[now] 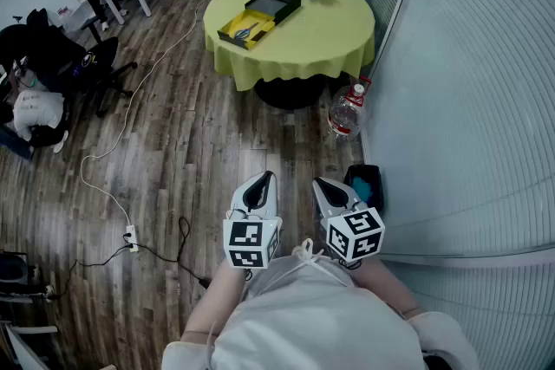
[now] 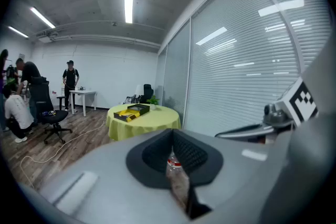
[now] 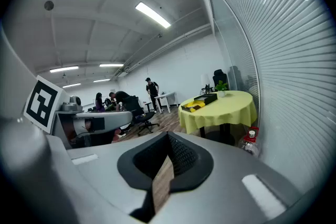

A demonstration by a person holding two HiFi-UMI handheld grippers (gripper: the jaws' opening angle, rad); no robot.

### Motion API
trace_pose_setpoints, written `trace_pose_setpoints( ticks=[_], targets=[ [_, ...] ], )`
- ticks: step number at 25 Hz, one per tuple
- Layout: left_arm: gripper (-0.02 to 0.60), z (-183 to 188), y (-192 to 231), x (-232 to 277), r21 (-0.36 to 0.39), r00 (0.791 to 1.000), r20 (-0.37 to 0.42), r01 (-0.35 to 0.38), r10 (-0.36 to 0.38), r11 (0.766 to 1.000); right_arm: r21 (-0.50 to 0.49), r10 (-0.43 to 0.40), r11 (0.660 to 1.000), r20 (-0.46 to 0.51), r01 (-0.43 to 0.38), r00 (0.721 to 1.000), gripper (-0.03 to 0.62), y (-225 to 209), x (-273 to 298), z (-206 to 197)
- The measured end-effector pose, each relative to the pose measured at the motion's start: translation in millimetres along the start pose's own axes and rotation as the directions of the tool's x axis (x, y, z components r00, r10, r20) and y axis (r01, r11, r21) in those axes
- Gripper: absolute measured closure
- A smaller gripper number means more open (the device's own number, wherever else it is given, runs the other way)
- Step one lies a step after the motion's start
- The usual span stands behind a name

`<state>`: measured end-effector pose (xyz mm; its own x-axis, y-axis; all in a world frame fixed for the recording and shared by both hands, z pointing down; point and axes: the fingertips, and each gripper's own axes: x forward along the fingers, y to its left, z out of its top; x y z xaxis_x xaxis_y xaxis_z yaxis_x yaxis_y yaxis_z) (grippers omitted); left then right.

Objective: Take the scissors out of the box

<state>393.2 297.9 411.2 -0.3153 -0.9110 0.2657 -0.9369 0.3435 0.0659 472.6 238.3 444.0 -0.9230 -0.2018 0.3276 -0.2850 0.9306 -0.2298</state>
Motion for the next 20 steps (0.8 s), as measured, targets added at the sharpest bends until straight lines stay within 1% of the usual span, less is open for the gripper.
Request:
trace_pose_setpoints(
  ticks=[10,15,20],
  targets=[
    [0.577,-6.3,-1.5,25.9,-0.011,1.0,-0.016,-0.005,0.005,1.0,0.003,0.0,1.0,-0.029,0.001,1.0,0.595,-23.5,12.2,-4.4],
    [0.577,-9.9,0.2,37.8,-0.03,0.999,-0.039,-0.016,0.015,0.999,0.047,-0.007,0.999,-0.044,0.009,0.999,0.595,-38.0,19.6,-8.2],
    [0.577,-21.0,12.7,49.9,-0.057,0.997,-0.071,-0.042,0.038,0.998,0.077,0.01,0.997,-0.091,-0.003,0.996,0.595,-44.7,37.0,-24.3]
  ],
)
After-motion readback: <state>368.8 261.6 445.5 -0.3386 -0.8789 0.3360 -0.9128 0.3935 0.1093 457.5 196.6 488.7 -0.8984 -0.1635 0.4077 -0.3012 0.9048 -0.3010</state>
